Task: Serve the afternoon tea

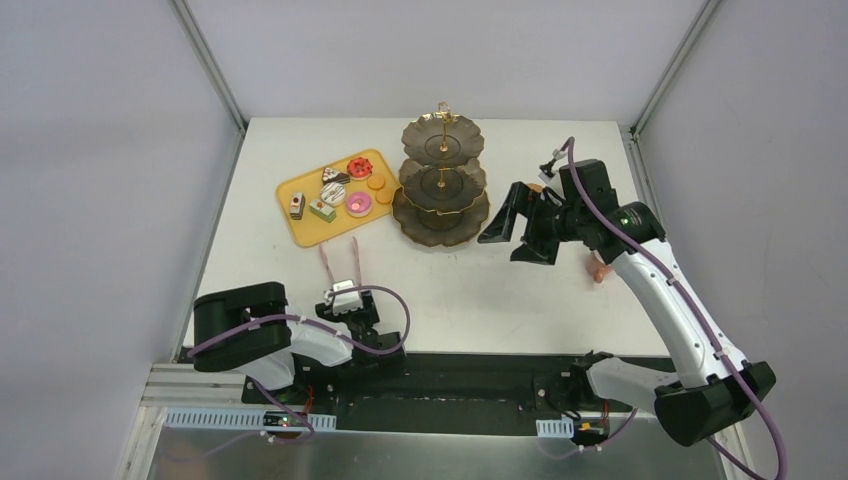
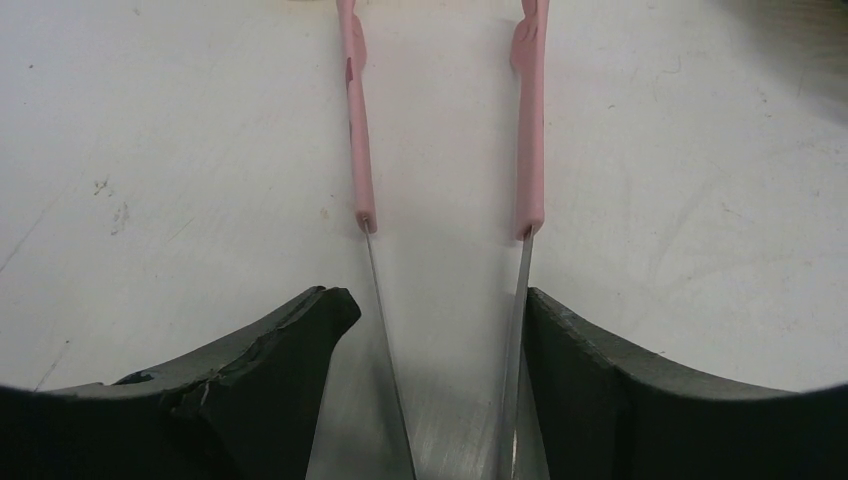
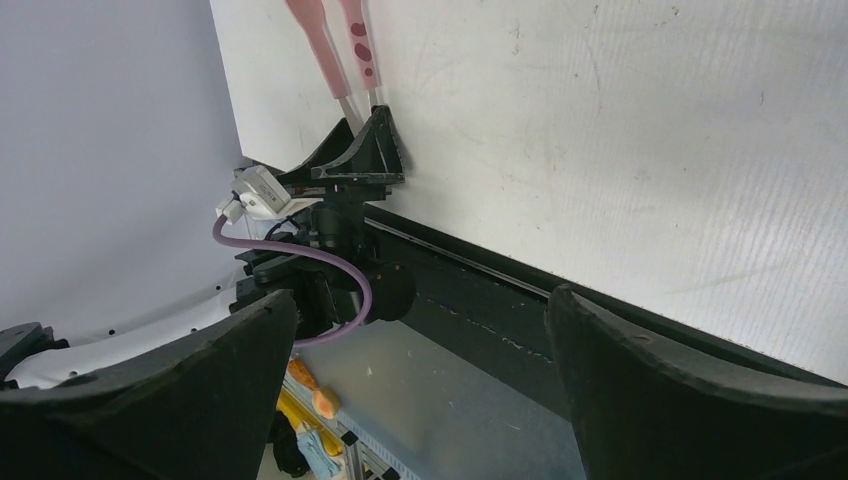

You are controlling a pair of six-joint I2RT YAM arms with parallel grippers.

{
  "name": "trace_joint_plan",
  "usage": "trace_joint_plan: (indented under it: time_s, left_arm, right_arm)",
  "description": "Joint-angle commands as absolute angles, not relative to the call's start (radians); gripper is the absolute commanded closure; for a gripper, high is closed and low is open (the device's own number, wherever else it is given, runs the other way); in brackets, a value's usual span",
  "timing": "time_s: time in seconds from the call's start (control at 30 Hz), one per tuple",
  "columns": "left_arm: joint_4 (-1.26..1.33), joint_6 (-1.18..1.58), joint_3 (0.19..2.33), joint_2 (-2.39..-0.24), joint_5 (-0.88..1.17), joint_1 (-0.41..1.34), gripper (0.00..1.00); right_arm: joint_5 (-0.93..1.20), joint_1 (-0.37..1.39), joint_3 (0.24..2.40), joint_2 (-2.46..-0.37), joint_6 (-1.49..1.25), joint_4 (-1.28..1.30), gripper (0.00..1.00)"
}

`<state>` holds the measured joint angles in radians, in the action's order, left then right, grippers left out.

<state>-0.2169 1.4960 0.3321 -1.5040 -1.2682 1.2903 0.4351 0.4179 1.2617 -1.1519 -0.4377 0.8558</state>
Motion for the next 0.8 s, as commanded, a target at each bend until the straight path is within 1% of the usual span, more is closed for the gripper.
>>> trace_joint_plan:
  time_s: [0.0,0.1,0.23,0.5,0.6,0.77]
  left_arm:
    - [-0.134,1.511,0.293,-1.529,-1.113,1.295,0.32]
    - [-0.156,1.532,0.305,-1.546,-1.106,1.295,0.34]
    - [-0.173,1.554,0.306,-1.560,-1.099,1.293,0.40]
    - [-0.244,1.510,0.353,-1.485,-1.082,1.293,0.49]
    - [-0.232,1.464,0.354,-1.442,-1.079,1.288,0.51]
    - [-0.245,1.369,0.396,-1.415,-1.036,1.264,0.53]
  right_arm:
    - [0.446,0.425,1.268,-1.110,-0.456,0.845,0.01]
    - [0.446,0.423,1.264,-1.105,-0.457,0.847,0.01]
    - [0.452,0.424,1.254,-1.106,-0.461,0.842,0.01]
    - [0.462,0.424,1.257,-1.111,-0.469,0.830,0.01]
    - [0.462,0.424,1.250,-1.110,-0.471,0.823,0.01]
    - [0.463,0.424,1.237,-1.101,-0.475,0.820,0.01]
